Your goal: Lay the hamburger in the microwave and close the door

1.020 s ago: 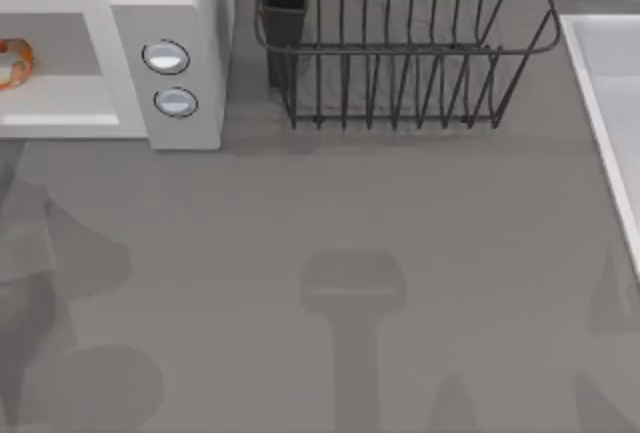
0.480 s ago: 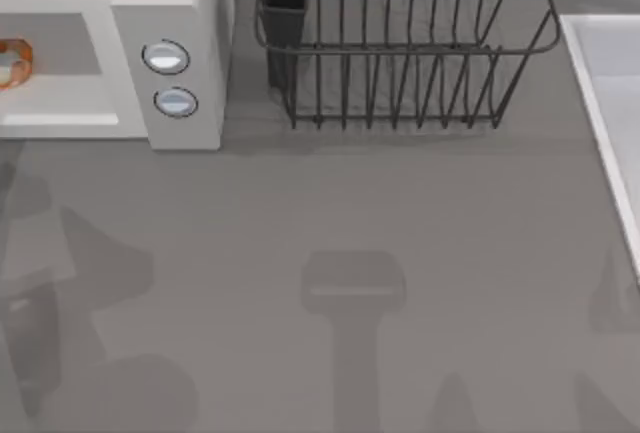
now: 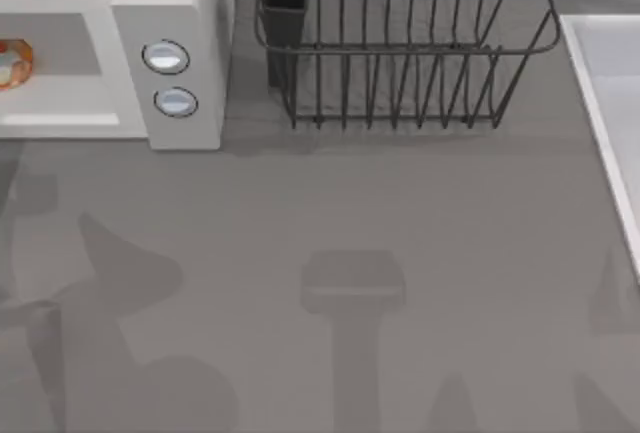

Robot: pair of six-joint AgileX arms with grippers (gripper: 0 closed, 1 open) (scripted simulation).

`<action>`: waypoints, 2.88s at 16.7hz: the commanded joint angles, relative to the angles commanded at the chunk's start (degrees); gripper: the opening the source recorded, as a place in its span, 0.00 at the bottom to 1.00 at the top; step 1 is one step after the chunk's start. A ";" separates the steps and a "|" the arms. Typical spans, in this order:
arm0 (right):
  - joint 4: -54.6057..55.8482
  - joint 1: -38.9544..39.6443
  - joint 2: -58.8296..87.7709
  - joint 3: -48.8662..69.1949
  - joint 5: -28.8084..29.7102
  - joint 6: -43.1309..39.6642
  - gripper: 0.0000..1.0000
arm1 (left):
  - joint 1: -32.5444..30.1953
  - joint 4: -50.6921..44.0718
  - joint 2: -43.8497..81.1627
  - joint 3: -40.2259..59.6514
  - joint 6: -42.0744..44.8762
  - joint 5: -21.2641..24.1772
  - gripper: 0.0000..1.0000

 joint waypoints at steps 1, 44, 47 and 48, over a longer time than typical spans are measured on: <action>0.00 0.00 0.00 0.00 0.00 0.00 1.00 | -0.47 -1.43 -0.63 0.12 0.16 0.05 1.00; 0.00 0.00 0.00 0.00 0.00 0.00 1.00 | -16.34 -30.15 -80.81 -26.86 -2.25 -2.14 0.55; 0.00 0.00 0.00 0.00 0.00 0.00 1.00 | -16.34 -30.15 -80.81 -26.86 -2.25 -2.14 0.32; 0.00 0.00 0.00 0.00 0.00 0.00 1.00 | -16.34 -30.15 -80.81 -26.86 -2.25 -2.14 0.25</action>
